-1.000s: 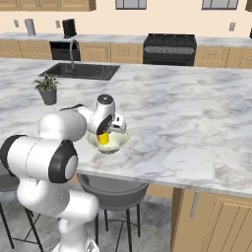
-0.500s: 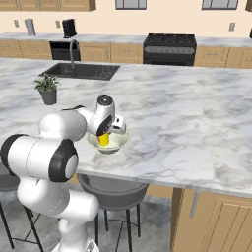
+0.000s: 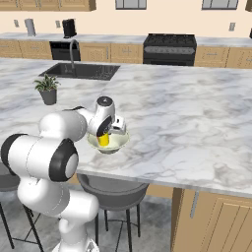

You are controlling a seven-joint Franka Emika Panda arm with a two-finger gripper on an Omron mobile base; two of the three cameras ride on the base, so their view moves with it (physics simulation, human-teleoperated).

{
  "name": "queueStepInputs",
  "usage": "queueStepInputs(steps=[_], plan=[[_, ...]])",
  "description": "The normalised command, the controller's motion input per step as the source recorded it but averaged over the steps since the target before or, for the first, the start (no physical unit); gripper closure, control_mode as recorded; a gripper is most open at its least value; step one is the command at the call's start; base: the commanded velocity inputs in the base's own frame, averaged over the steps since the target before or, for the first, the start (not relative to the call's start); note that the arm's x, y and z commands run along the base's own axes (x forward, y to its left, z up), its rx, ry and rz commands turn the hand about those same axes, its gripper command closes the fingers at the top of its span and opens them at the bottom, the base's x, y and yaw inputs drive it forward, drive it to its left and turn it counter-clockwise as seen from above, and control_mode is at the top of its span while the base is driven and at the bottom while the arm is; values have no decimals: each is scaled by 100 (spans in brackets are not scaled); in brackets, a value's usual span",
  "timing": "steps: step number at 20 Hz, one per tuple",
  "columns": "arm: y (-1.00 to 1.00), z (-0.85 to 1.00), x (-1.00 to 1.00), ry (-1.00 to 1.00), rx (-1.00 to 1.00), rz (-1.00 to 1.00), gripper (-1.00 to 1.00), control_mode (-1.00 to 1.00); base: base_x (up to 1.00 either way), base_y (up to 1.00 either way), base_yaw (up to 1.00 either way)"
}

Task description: Place the cup inside the bowl on the dining table and move the bowl to any counter.

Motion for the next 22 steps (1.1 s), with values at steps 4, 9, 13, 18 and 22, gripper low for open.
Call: queueStepInputs(steps=[4,9,13,18,22], plan=[[0,-7,1,0,-1,0,100,-100,0,0,0],[0,-12,5,0,-1,0,100,-100,0,0,0],[0,-16,11,-1,-1,0,100,-100,0,0,0],[0,-10,7,-1,-1,0,100,-100,0,0,0],[0,-3,1,0,0,0,100,-100,0,0,0]])
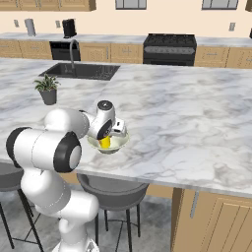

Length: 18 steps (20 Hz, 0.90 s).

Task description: Place the cup inside the bowl on the dining table and move the bowl to any counter.

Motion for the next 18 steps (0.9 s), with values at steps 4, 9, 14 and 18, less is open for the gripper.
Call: queueStepInputs(steps=[4,9,14,18], plan=[[0,-4,1,0,0,0,100,-100,0,0,0],[0,-13,6,0,-1,0,100,-100,0,0,0],[0,-9,3,0,-1,0,100,-100,0,0,0],[0,0,0,0,0,0,100,-100,0,0,0]])
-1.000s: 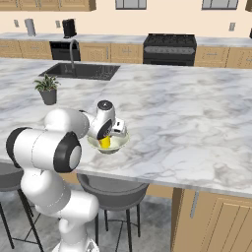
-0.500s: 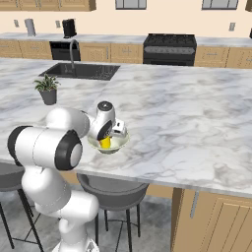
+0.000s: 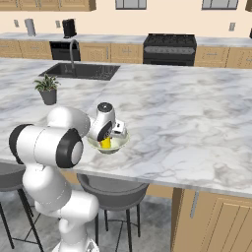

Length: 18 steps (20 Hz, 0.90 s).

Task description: Place the cup inside the bowl on the dining table and move the bowl to any counter.

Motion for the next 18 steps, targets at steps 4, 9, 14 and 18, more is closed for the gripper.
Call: queueStepInputs(steps=[4,9,14,18], plan=[[0,0,0,0,0,0,100,-100,0,0,0],[0,0,0,0,0,0,-100,-100,0,0,0],[0,0,0,0,0,0,-100,-100,0,0,0],[0,0,0,0,0,0,-100,-100,0,0,0]])
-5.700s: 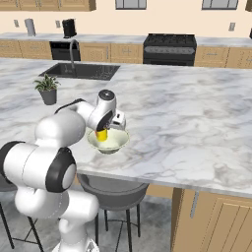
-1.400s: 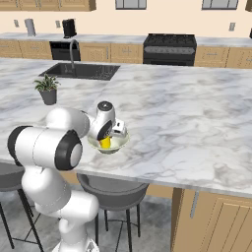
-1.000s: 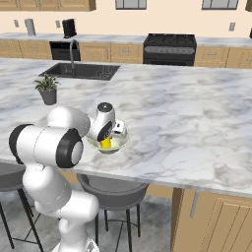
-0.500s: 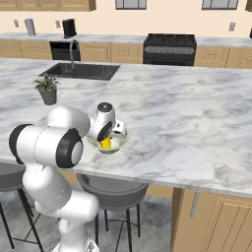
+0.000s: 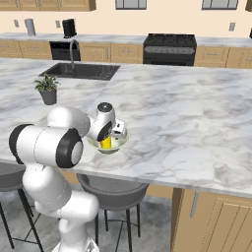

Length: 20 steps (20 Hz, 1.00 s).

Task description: Place the cup inside the bowl on the dining table and move the bowl to any counter.

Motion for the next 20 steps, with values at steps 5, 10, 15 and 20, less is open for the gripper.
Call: queueStepInputs(steps=[5,10,15,20], plan=[[0,2,0,0,0,0,-100,-100,0,0,0],[-1,23,0,0,0,0,-100,-100,0,0,0],[-4,32,0,0,0,0,-100,-100,0,0,0],[-15,30,0,0,0,0,-100,-100,0,0,0]])
